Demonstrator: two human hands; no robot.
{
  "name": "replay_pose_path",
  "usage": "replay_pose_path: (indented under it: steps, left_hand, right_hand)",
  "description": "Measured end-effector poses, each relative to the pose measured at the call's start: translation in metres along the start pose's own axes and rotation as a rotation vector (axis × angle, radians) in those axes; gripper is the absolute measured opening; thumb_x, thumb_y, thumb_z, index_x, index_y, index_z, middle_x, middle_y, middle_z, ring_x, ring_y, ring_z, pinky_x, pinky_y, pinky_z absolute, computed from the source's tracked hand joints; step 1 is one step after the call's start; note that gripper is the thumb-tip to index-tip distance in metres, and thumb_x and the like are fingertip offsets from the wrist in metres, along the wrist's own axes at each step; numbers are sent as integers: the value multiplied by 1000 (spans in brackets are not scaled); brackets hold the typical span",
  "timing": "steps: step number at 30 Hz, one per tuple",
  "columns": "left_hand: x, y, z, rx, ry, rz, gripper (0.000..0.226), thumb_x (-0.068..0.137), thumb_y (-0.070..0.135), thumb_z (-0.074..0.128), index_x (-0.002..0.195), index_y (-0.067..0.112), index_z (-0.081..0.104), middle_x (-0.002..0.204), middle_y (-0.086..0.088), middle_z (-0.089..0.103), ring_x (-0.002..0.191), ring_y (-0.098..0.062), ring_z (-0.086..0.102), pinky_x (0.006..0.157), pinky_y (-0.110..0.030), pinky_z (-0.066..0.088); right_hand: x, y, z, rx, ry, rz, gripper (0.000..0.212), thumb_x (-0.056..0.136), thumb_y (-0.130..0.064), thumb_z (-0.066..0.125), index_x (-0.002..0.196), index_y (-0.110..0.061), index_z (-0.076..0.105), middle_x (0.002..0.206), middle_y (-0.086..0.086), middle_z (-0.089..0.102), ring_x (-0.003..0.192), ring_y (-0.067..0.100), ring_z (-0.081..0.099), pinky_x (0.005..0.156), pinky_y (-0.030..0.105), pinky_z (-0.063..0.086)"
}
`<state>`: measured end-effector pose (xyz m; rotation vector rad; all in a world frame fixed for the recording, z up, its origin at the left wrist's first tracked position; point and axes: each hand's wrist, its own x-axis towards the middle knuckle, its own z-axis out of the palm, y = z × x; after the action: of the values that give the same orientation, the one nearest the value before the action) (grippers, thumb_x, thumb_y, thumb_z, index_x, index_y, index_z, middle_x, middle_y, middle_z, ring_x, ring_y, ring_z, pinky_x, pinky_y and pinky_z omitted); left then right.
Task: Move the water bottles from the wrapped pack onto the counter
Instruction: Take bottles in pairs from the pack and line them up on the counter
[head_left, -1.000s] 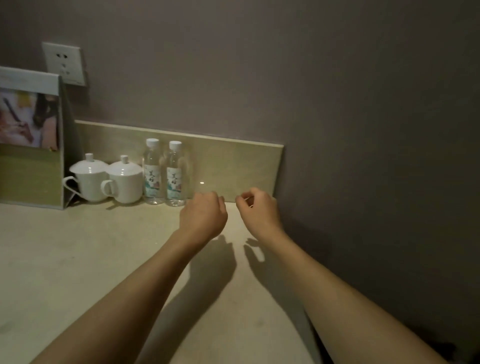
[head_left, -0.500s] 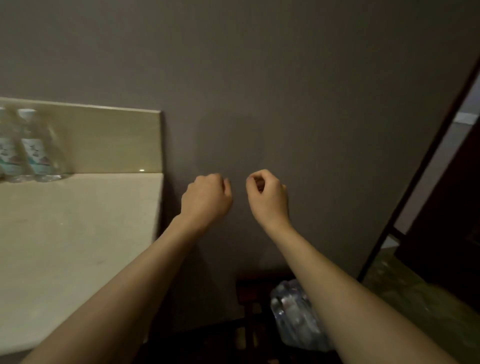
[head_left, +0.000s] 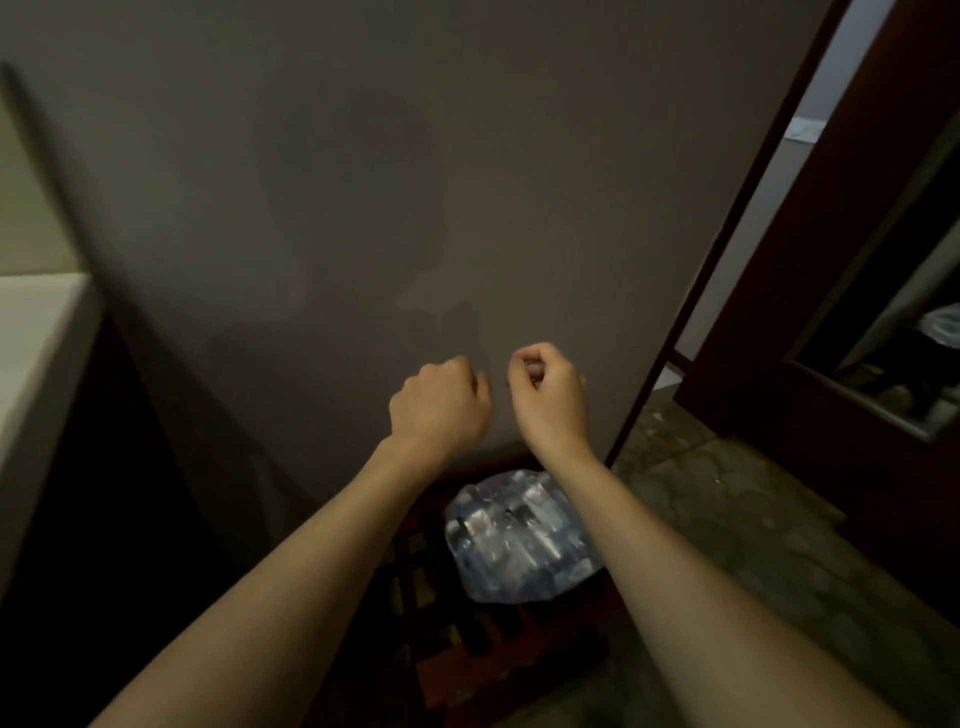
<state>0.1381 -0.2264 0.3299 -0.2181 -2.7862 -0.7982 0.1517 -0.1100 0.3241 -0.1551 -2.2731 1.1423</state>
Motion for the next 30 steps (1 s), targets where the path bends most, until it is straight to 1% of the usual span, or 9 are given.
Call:
replay_pose_path:
  steps: [4, 6, 9, 13, 17, 21, 25, 28, 30]
  left_hand:
    - [27, 6, 53, 0, -142, -38, 37, 94, 42, 39, 104, 15, 63, 111, -15, 66, 101, -39, 62, 78, -39, 47]
    - [45, 7, 79, -4, -192, -59, 39, 94, 43, 38, 105, 16, 63, 113, -15, 66, 102, -38, 62, 81, -40, 48]
    - [64, 3, 114, -10, -272, -82, 38, 95, 42, 38, 103, 16, 64, 110, -12, 66, 98, -35, 62, 79, -38, 47]
    - [77, -9, 160, -18, -383, -121, 38, 96, 43, 38, 105, 16, 64, 109, -12, 66, 97, -34, 63, 75, -36, 44]
    - [76, -24, 198, -14, -512, -172, 41, 97, 44, 37, 107, 13, 63, 109, -12, 66, 98, -33, 63, 80, -38, 51]
    - [78, -39, 233, 0, -613, -267, 40, 97, 42, 38, 107, 14, 65, 111, -10, 66, 99, -31, 64, 78, -35, 50]
    - [83, -46, 270, -19, -676, -381, 38, 99, 41, 38, 104, 13, 63, 107, -9, 67, 92, -27, 65, 77, -37, 55]
    - [87, -47, 300, -63, -709, -460, 36, 99, 38, 39, 110, 13, 62, 104, -9, 68, 91, -25, 66, 78, -37, 56]
    - [92, -46, 319, -122, -744, -522, 36, 100, 37, 39, 114, 12, 61, 105, -10, 67, 91, -25, 66, 81, -38, 56]
  right_hand:
    - [29, 48, 0, -65, -15, 87, 9, 88, -23, 56, 82, -28, 59, 65, -17, 58, 70, 12, 61, 58, 20, 42]
    - [46, 73, 5, -101, -27, 124, 7, 87, -21, 57, 84, -26, 61, 65, -17, 57, 73, 16, 63, 65, 25, 47]
    - [58, 110, 19, -117, -78, 213, 5, 87, -20, 57, 86, -24, 61, 67, -16, 58, 75, 18, 65, 70, 29, 51]
    - [60, 157, 38, -145, -162, 326, 8, 89, -19, 57, 92, -16, 64, 72, -11, 60, 73, 13, 62, 67, 24, 47]
    - [58, 196, 50, -164, -274, 421, 7, 91, -19, 55, 93, -16, 61, 79, 0, 66, 74, 17, 64, 65, 28, 50]
    - [60, 233, 65, -205, -386, 481, 9, 93, -23, 55, 100, -21, 60, 82, 0, 67, 75, 16, 63, 68, 31, 53]
    - [64, 277, 80, -233, -555, 528, 4, 94, -24, 55, 93, -22, 58, 71, -7, 60, 66, 10, 58, 52, 21, 41]
    - [71, 314, 87, -266, -669, 545, 5, 94, -24, 54, 94, -25, 59, 73, -12, 58, 66, 3, 55, 52, 19, 37]
    - [79, 336, 90, -288, -761, 548, 11, 93, -23, 54, 98, -19, 63, 78, -7, 60, 70, 8, 57, 54, 20, 39]
